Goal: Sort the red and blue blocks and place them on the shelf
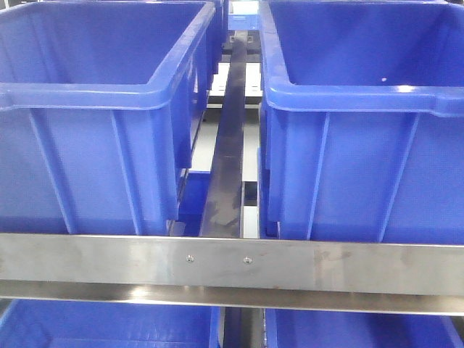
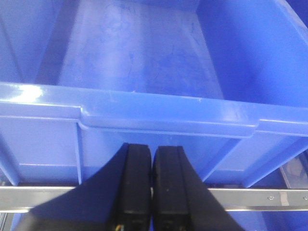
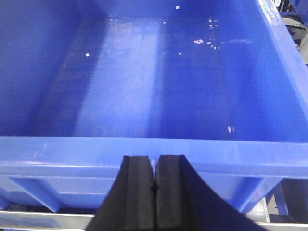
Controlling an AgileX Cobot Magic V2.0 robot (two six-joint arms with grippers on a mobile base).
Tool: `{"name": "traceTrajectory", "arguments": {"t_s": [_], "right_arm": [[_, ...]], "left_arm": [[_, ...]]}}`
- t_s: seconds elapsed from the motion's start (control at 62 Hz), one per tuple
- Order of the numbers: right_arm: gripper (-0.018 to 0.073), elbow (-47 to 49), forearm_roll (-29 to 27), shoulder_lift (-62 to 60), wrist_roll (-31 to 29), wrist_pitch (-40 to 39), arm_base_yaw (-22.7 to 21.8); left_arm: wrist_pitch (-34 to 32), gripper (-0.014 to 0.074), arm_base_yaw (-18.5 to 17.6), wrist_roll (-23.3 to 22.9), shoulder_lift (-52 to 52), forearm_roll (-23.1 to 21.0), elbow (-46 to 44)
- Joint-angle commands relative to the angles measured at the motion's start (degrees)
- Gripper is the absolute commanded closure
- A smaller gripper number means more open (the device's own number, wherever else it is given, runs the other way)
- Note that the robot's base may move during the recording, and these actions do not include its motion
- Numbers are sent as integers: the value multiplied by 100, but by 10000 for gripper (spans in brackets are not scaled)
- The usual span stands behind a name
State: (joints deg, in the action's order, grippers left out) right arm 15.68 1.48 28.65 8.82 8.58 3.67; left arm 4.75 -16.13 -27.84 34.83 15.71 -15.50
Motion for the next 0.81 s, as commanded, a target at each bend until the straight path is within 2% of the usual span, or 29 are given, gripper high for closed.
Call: {"name": "traceTrajectory", "arguments": {"t_s": [0.0,0.274,0.661,0.677,0.79], "right_arm": [[511,150,12,-2,-42,-536,-25],[511,66,203,-543,-48,-521,-48],[511,-1635,192,-3059,-42,-523,-54],[511,-1615,192,-3078,-42,-312,-66],[511,-1609,198,-3041,-42,-301,-75]], "left_arm": [[-475,461,-1,-12,-21,0,-168],[-475,461,-1,-12,-21,0,-168],[-475,461,-1,-12,-21,0,-168],[-475,461,-1,-12,-21,0,-168],[-475,461,-1,-12,-21,0,-168]]}}
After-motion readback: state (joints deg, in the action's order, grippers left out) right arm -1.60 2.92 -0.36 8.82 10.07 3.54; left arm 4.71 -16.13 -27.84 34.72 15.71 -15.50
